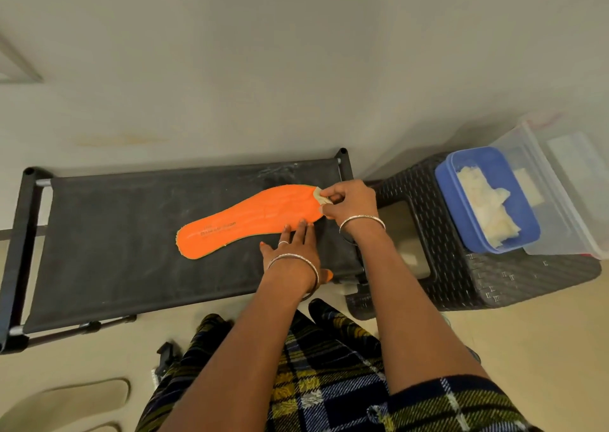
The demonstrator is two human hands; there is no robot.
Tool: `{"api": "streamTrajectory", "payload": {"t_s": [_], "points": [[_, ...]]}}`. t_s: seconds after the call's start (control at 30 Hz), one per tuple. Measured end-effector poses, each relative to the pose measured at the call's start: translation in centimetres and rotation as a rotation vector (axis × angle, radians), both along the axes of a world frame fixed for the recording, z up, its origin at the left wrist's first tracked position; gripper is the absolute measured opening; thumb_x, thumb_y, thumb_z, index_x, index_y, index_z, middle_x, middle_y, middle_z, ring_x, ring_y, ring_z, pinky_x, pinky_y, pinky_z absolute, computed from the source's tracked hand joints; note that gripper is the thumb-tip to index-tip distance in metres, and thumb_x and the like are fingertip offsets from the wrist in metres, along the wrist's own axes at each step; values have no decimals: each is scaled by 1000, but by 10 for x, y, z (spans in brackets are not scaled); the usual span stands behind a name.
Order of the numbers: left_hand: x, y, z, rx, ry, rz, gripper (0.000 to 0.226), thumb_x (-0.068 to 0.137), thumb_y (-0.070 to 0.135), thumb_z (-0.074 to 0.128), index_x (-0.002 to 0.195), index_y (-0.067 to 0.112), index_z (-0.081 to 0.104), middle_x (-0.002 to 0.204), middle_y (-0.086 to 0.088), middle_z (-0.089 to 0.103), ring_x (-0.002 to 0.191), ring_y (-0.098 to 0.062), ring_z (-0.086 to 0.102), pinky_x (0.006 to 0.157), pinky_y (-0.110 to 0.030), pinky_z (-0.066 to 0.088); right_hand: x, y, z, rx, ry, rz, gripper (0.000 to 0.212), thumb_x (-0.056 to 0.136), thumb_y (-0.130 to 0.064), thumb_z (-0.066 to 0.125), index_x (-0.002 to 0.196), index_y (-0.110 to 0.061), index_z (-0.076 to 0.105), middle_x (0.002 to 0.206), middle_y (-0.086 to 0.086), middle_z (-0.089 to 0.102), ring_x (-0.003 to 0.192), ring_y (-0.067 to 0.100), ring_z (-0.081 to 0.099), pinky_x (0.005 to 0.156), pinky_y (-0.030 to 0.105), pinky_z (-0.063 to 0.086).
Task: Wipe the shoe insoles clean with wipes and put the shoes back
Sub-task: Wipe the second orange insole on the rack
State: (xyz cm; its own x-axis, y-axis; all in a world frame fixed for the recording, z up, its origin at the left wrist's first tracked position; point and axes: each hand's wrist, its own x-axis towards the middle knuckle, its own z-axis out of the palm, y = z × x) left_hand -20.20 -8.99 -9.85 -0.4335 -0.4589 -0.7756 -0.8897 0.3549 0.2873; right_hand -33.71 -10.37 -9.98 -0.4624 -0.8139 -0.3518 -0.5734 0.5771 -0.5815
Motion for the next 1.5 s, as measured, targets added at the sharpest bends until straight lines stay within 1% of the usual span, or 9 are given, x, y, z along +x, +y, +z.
{"api": "streamTrajectory", "payload": {"t_s": [0.17, 0.33, 0.47, 0.57, 0.77, 0.9, 1.1, 1.27, 1.5], "points": [[0, -1, -2, -11, -18, -27, 95, 93, 57, 48, 153, 19, -16, 160, 5, -23, 149, -22, -14, 115, -63, 9, 5, -15, -15, 148, 174, 48, 21, 80, -18, 78, 101, -16, 80, 102, 5, 76, 100, 25, 68, 91, 35, 54], [4, -7, -4, 4, -17, -39, 96, 93, 56, 49, 153, 20, -15, 159, 6, -23, 148, -21, -15, 116, -62, 10, 7, -21, -19, 313, 150, 87, 30, 71, -37, 82, 90, -14, 77, 92, 6, 74, 87, 25, 70, 84, 40, 60], [5, -8, -2, 14, -15, -35, 94, 93, 54, 50, 154, 21, -14, 159, 6, -23, 148, -21, -15, 116, -61, 11, -1, -16, -19, 162, 174, -4, 8, 74, -25, 82, 81, -23, 80, 89, 3, 76, 86, 25, 70, 83, 35, 58], [7, -9, 0, 14, -17, -32, 93, 94, 54, 49, 154, 21, -13, 160, 6, -22, 149, -21, -14, 116, -61, 11, -1, -16, -20, 111, 197, -52, 7, 75, -26, 82, 81, -26, 79, 92, 2, 76, 89, 27, 71, 84, 36, 57], [8, -10, 1, 29, -29, -32, 94, 94, 55, 49, 154, 21, -14, 160, 7, -22, 148, -22, -16, 116, -61, 11, 3, -19, -18, 326, 59, 74, 22, 58, -31, 85, 76, -19, 79, 84, 2, 75, 81, 22, 71, 80, 38, 60], [7, -11, -1, 38, -26, -28, 93, 94, 56, 49, 154, 21, -13, 159, 7, -23, 148, -23, -16, 116, -61, 11, -3, -17, -20, 135, 180, -103, 5, 70, -22, 79, 72, -27, 77, 87, 3, 76, 85, 27, 71, 83, 40, 59], [7, -12, -3, 41, -19, -21, 94, 94, 55, 50, 154, 22, -14, 160, 6, -21, 148, -25, -16, 117, -61, 11, -3, -20, -20, 344, 49, 57, 21, 61, -26, 87, 77, -16, 79, 82, 3, 75, 81, 21, 71, 80, 40, 61], [6, -12, -2, 45, -24, -23, 93, 94, 55, 50, 154, 22, -13, 160, 7, -22, 148, -25, -16, 116, -61, 11, -4, -22, -23, 161, 180, -140, 9, 68, -25, 81, 76, -22, 78, 86, 4, 75, 83, 26, 71, 80, 41, 61], [6, -14, -2, 58, -32, -24, 93, 94, 55, 49, 154, 23, -15, 160, 7, -21, 148, -24, -15, 116, -61, 11, 0, -26, -21, 347, 122, -3, 27, 56, -29, 88, 77, -17, 77, 83, 3, 73, 77, 23, 70, 75, 38, 61]]}}
